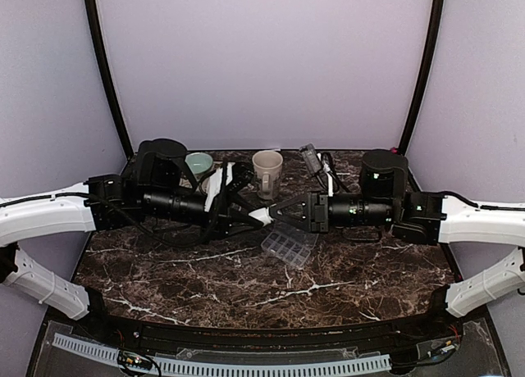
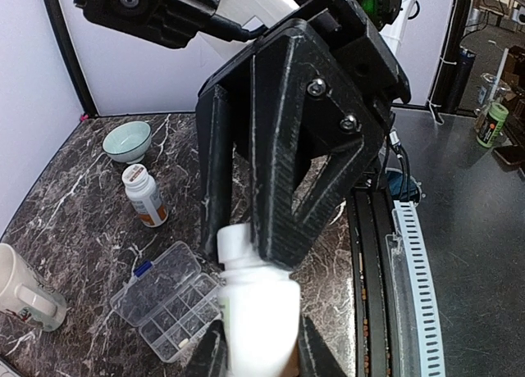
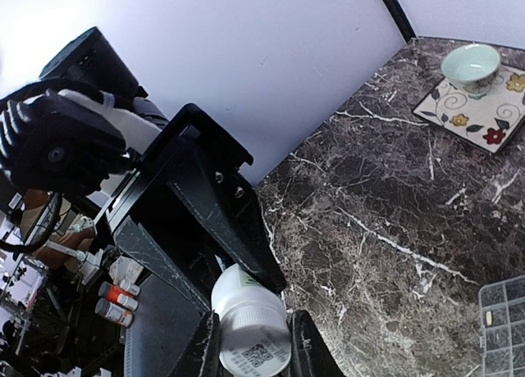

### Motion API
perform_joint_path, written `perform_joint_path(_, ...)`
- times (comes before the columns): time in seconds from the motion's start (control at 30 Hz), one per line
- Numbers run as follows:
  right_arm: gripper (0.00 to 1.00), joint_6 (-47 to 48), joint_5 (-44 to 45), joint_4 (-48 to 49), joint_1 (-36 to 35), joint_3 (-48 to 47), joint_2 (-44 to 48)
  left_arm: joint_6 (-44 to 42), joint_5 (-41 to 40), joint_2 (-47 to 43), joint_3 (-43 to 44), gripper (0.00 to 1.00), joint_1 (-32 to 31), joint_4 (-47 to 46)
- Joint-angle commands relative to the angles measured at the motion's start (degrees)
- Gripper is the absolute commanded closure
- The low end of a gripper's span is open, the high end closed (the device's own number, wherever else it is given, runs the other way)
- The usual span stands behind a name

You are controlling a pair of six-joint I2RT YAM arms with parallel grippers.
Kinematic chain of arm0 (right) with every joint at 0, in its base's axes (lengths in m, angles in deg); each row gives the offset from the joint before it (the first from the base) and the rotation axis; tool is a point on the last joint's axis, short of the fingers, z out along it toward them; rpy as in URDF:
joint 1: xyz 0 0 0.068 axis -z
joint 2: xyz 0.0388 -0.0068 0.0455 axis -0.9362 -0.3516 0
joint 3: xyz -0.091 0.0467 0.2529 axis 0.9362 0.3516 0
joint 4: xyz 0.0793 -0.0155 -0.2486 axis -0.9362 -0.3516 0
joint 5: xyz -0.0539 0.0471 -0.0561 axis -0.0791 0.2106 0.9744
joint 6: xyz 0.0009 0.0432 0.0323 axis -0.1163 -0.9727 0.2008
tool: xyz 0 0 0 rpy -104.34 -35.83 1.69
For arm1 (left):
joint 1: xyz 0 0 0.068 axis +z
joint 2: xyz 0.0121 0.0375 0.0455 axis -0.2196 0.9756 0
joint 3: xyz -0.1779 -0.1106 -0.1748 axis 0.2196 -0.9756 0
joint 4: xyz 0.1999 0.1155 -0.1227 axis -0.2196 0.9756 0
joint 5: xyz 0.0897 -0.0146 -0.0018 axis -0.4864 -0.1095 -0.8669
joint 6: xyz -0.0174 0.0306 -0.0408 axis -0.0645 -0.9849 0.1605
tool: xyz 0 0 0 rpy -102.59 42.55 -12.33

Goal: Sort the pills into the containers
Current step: Unscrew the lid of the pill bottle.

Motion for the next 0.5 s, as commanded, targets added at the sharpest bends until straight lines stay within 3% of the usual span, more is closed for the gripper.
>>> perform_joint_path(0.0, 0.93, 6.27, -2.34, 8.29, -0.36, 2.0, 2.1, 2.11, 3.61, -1.19, 2.18, 1.0, -0.21, -0.59)
perform_joint_path(0.47, 0.91, 11.75, 0.8, 11.04, 0.3, 4.68, 2.24, 3.88, 8.94, 0.16, 3.67, 1.0, -0.21, 1.43)
